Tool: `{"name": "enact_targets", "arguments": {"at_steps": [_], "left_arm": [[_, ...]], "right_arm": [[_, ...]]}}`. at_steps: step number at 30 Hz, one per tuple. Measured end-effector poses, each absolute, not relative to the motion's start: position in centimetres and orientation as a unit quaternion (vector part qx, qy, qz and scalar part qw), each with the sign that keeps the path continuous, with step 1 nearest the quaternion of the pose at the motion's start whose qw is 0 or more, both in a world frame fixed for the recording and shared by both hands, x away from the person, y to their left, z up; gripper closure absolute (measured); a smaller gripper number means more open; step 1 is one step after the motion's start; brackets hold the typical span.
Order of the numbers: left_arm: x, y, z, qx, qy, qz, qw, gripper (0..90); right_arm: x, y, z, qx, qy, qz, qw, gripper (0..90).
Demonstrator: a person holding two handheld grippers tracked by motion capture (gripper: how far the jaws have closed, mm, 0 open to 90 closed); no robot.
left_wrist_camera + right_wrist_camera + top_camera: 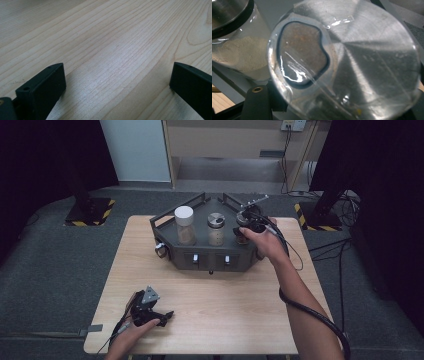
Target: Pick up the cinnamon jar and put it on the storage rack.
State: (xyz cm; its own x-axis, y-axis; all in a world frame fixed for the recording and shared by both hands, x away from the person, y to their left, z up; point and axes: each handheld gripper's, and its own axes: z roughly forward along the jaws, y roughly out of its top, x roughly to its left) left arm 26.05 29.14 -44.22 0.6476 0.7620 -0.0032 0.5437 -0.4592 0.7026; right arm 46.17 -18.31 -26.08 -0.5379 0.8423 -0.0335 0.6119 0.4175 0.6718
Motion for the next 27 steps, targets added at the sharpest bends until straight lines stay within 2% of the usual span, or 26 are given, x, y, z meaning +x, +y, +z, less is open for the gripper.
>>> {"name": "enact_targets", "arguments": {"at_steps": [27], "left_arm": [[26.04, 29.14, -44.26, 0.839, 0.389, 0.158, 0.347, 0.0]], "right_arm": [[46.21, -19.26, -26.90, 0.453, 0.812, 0.325, 0.175, 30.9]]}}
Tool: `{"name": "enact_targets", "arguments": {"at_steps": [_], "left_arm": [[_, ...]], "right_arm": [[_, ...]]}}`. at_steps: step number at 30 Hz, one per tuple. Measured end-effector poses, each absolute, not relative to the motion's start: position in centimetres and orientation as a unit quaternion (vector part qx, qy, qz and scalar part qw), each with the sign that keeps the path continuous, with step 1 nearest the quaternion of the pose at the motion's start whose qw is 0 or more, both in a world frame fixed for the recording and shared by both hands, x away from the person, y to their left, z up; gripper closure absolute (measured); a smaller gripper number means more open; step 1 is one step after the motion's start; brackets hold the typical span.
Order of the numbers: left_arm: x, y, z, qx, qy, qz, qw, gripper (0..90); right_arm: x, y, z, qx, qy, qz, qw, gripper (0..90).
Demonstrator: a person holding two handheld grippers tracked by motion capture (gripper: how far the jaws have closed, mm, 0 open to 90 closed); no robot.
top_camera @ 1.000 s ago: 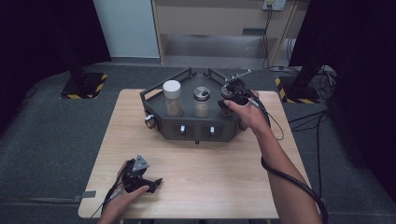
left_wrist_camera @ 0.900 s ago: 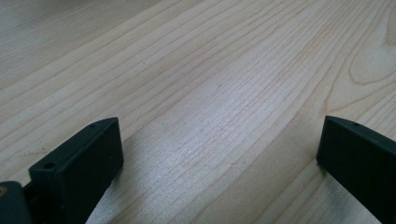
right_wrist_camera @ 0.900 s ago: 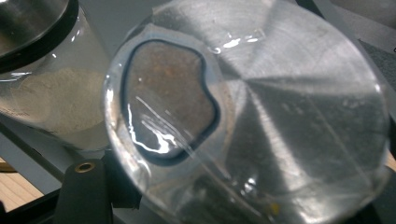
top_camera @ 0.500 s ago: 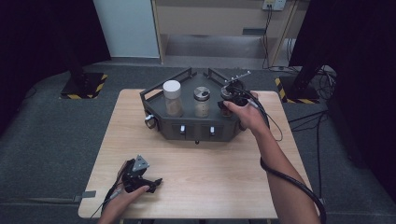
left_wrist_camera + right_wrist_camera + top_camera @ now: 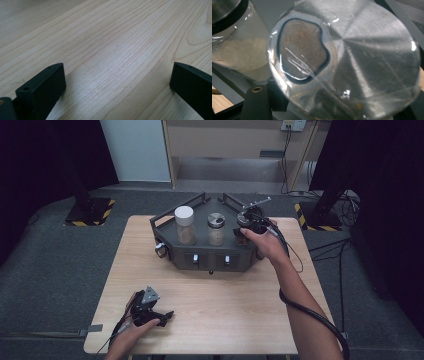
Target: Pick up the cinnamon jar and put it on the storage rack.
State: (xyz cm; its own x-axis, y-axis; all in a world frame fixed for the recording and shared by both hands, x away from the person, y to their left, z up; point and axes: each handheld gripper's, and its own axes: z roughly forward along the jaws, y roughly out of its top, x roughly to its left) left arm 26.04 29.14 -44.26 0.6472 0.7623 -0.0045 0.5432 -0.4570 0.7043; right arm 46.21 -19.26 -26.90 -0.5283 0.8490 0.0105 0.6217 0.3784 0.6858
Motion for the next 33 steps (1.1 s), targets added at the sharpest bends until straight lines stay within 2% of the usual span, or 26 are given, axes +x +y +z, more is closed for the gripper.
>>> {"name": "enact_targets", "arguments": {"at_steps": [5, 10, 16, 33], "left_arm": [[26.1, 29.2, -44.2, 0.839, 0.388, 0.158, 0.346, 0.0], [26.0, 29.1, -44.3, 0.839, 0.389, 0.158, 0.347, 0.0], [26.1, 29.2, -44.2, 0.840, 0.388, 0.158, 0.346, 0.0], [26.0, 29.2, -44.3, 0.839, 0.389, 0.158, 0.347, 0.0]], "right_arm": [[46.2, -19.3, -26.9, 0.452, 0.812, 0.325, 0.176, 30.3], [45.8, -19.4, -27.1, 0.449, 0.808, 0.334, 0.185, 18.9], [44.8, -19.7, -27.0, 0.450, 0.803, 0.340, 0.194, 10.9], [40.6, -21.9, -26.1, 0.446, 0.792, 0.358, 0.214, 6.5]]}}
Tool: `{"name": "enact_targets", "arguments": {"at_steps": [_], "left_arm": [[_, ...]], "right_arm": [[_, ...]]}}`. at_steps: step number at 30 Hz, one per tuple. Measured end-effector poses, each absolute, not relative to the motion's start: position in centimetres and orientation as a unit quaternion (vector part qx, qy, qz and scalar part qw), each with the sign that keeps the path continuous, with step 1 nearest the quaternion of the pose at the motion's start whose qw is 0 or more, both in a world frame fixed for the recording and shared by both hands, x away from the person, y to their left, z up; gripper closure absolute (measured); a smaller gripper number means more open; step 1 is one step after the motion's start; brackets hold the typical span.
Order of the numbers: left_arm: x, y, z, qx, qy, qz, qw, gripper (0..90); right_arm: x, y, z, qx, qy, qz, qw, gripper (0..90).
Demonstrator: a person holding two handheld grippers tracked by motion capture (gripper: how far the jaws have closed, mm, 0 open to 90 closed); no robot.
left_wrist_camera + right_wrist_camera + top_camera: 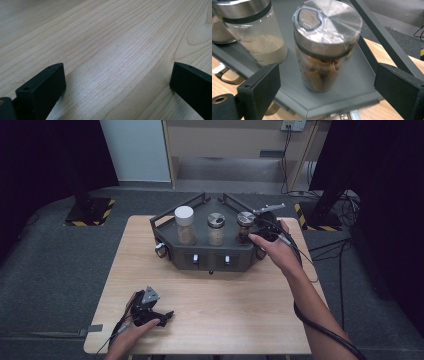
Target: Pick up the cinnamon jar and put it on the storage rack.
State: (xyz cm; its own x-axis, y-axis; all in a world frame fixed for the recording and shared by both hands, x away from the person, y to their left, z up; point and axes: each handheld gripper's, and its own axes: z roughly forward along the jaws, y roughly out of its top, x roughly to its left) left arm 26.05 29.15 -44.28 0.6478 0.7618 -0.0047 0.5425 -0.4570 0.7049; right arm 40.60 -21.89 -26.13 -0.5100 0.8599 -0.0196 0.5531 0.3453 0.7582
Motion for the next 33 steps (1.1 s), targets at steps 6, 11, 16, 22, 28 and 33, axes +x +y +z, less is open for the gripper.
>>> {"name": "enact_targets", "arguments": {"at_steps": [6, 11, 16, 22, 28, 33], "left_arm": [[26.0, 29.2, -44.3, 0.839, 0.389, 0.158, 0.347, 0.0], [26.1, 29.2, -44.3, 0.839, 0.389, 0.158, 0.346, 0.0], [26.0, 29.1, -44.3, 0.839, 0.389, 0.158, 0.346, 0.0], [26.1, 29.2, -44.2, 0.839, 0.389, 0.158, 0.346, 0.0], [26.1, 29.2, -44.2, 0.839, 0.389, 0.158, 0.346, 0.0], [26.1, 29.1, -44.3, 0.839, 0.389, 0.158, 0.346, 0.0]], "right_arm": [[39.3, -22.8, -26.2, 0.451, 0.786, 0.362, 0.216, 5.9], [37.9, -24.2, -26.6, 0.455, 0.780, 0.373, 0.213, 5.8], [36.9, -24.9, -26.9, 0.451, 0.780, 0.380, 0.211, 4.9], [36.2, -25.1, -27.2, 0.450, 0.780, 0.381, 0.210, 4.7], [35.5, -25.4, -27.7, 0.451, 0.780, 0.381, 0.207, 4.7], [35.0, -25.8, -27.9, 0.451, 0.780, 0.382, 0.205, 4.7]]}}
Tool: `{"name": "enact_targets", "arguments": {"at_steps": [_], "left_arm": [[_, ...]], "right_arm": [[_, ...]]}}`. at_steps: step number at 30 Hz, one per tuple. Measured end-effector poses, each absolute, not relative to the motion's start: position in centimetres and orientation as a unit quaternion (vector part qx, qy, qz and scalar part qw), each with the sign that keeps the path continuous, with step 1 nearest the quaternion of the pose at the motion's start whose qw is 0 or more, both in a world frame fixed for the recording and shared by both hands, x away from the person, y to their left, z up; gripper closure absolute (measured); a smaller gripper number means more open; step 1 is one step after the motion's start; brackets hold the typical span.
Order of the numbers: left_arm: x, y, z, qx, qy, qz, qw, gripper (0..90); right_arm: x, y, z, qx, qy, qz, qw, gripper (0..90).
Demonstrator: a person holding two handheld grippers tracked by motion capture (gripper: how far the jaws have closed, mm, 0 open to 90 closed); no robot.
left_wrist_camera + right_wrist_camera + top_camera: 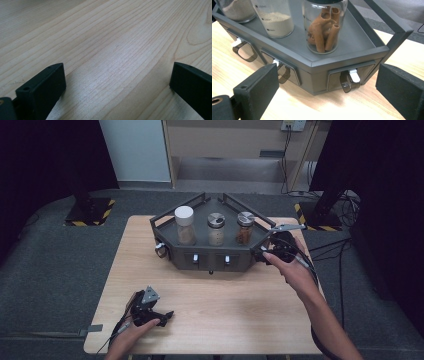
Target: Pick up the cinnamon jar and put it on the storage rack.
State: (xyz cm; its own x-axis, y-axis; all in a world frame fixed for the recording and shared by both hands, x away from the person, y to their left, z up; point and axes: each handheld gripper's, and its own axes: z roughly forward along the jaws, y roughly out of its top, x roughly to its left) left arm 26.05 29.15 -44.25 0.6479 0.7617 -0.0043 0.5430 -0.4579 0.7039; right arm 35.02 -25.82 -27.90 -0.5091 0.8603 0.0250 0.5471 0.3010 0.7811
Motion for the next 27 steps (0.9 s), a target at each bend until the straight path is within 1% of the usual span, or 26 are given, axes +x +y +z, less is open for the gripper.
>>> {"name": "enact_targets", "arguments": {"at_steps": [16, 27], "left_arm": [[26.0, 29.2, -44.3, 0.839, 0.389, 0.158, 0.347, 0.0], [26.0, 29.2, -44.3, 0.839, 0.389, 0.158, 0.346, 0.0]], "right_arm": [[32.4, -27.0, -29.0, 0.450, 0.785, 0.376, 0.200, 4.7], [31.1, -27.3, -30.5, 0.450, 0.791, 0.370, 0.188, 4.7]]}}
